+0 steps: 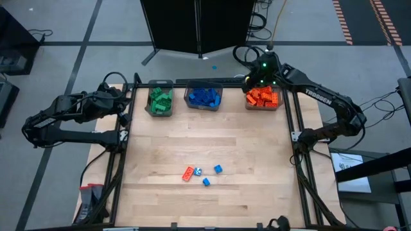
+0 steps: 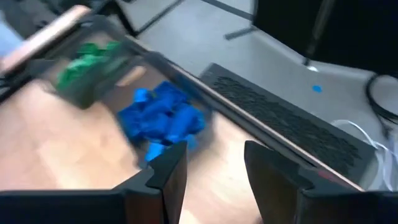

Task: Sort blocks
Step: Put the blue game piece into the middle black bin

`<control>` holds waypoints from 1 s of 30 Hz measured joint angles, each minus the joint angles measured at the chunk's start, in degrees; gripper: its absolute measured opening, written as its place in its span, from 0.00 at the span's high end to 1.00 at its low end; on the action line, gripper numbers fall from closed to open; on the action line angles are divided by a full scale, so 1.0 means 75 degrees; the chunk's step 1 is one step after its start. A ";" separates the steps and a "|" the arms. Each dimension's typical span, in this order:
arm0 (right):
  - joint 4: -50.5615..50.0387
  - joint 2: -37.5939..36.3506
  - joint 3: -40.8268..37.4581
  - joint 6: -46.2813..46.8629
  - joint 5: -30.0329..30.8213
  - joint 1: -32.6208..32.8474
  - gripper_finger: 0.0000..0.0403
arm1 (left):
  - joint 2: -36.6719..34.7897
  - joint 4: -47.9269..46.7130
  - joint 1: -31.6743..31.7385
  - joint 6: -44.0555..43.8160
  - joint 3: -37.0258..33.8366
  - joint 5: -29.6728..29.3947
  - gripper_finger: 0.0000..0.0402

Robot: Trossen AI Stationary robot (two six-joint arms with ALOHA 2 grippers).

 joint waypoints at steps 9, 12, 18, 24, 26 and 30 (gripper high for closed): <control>0.0376 0.0029 0.0003 -0.0002 -0.0067 0.1101 0.61 | 0.0000 0.0000 -0.0003 -0.0052 -0.0002 0.0000 1.00; 0.0421 0.0029 0.0003 -0.0002 -0.0067 0.1456 0.61 | 0.0001 0.0000 0.0000 -0.0053 -0.0003 0.0000 1.00; 0.0444 0.0029 0.0003 -0.0247 -0.0070 0.2291 0.61 | 0.0001 0.0000 0.0000 -0.0055 -0.0003 0.0000 1.00; 0.0494 0.0081 0.0003 -0.0456 -0.0074 0.3073 0.61 | 0.0001 0.0003 0.0000 -0.0055 -0.0001 0.0000 1.00; 0.0487 0.0122 0.0000 -0.0466 -0.0072 0.3295 0.61 | 0.0000 0.0000 0.0000 -0.0058 -0.0001 0.0000 1.00; 0.0512 0.0269 -0.0003 -0.0468 -0.0073 0.3735 0.61 | -0.0001 0.0000 -0.0003 -0.0056 -0.0003 0.0000 1.00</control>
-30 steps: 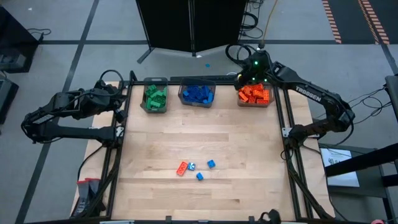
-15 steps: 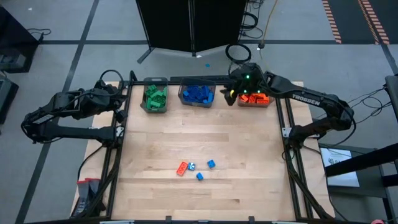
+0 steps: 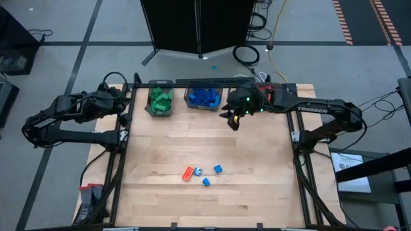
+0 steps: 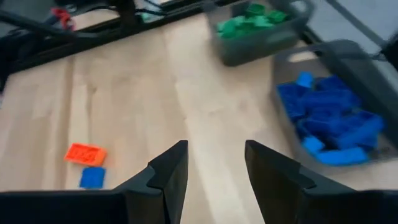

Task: Sort blocks
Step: Put the blue game piece into the middle black bin

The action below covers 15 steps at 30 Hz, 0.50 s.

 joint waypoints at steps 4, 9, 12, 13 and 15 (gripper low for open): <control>0.0040 0.0156 -0.0003 0.0000 -0.0003 0.0461 0.62 | 0.0000 -0.0005 0.0002 0.0009 0.0002 0.0000 1.00; 0.0178 0.0380 -0.0003 0.0060 -0.0004 0.1017 0.62 | 0.0001 -0.0036 0.0003 0.0045 0.0000 0.0000 1.00; 0.0170 0.0561 0.0000 0.0151 -0.0002 0.1340 0.62 | 0.0000 -0.0040 0.0003 0.0058 0.0002 0.0000 1.00; 0.0251 0.0606 0.0000 0.0229 -0.0003 0.1433 0.62 | 0.0000 -0.0045 0.0001 0.0061 0.0002 0.0000 1.00; 0.0217 0.0735 0.0000 0.0267 -0.0004 0.1634 0.62 | 0.0001 -0.0070 0.0000 0.0114 0.0002 0.0002 1.00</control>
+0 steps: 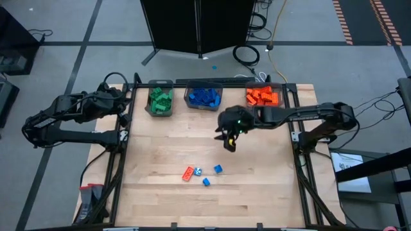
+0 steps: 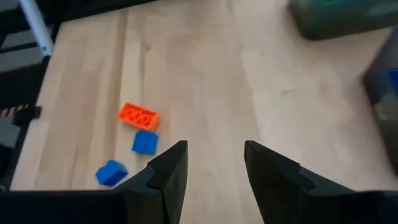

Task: Sort blocks
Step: Put the blue game piece into the middle black bin

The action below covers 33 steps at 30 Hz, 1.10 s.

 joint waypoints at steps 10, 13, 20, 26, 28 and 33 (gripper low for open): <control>0.0018 0.0593 0.0000 0.0004 0.0001 0.0857 0.62 | -0.0001 0.0000 0.0001 0.0148 0.0001 -0.0002 1.00; -0.0007 0.0761 0.0000 0.0115 -0.0001 0.1015 0.62 | -0.0001 0.0003 0.0001 0.0148 0.0000 -0.0002 1.00; -0.0009 0.1265 0.0000 0.0260 0.0002 0.1302 0.62 | -0.0001 0.0006 0.0000 0.0148 0.0001 -0.0002 1.00; -0.0078 0.1731 0.0000 0.0151 0.0012 0.1570 0.61 | -0.0001 0.0006 0.0001 0.0329 -0.0001 -0.0002 1.00; -0.0127 0.1857 0.0000 0.0046 0.0028 0.1641 0.61 | -0.0001 0.0009 0.0002 0.0330 -0.0002 -0.0002 1.00; -0.0387 0.2108 0.0000 -0.0509 0.0035 0.1862 0.61 | -0.0001 0.0009 0.0002 0.0348 -0.0001 0.0001 1.00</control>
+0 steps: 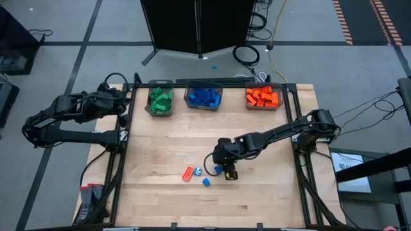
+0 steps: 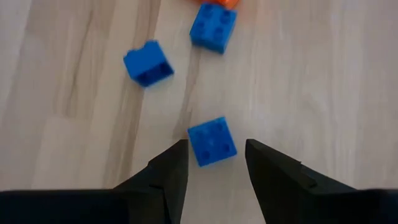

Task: Sort blocks
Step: Put the blue game piece into the middle black bin

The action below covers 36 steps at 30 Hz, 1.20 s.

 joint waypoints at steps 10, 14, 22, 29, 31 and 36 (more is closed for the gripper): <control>-0.0291 0.0081 0.0003 -0.0364 0.0594 0.0149 0.41 | -0.0001 0.0002 0.0001 -0.0016 -0.0001 0.0000 1.00; -0.0309 0.0081 0.0003 -0.0534 0.0588 0.0188 0.32 | 0.0000 0.0003 -0.0002 -0.0021 0.0001 0.0063 1.00; -0.0301 0.0078 0.0003 -0.0854 0.0534 0.0246 0.29 | -0.0001 0.0003 -0.0002 -0.0033 0.0002 0.0149 1.00; -0.0159 0.0075 0.0003 -0.0894 0.0537 0.0246 0.31 | -0.0001 0.0003 -0.0002 -0.0034 -0.0001 0.0151 1.00; -0.0013 0.0178 0.0005 -0.0890 0.0537 0.0246 0.31 | -0.0001 0.0003 0.0001 -0.0051 0.0002 0.0149 1.00; 0.0075 0.0582 0.0058 -0.0892 0.0412 0.0296 0.31 | 0.0002 0.0000 0.0001 -0.0057 0.0001 0.0173 1.00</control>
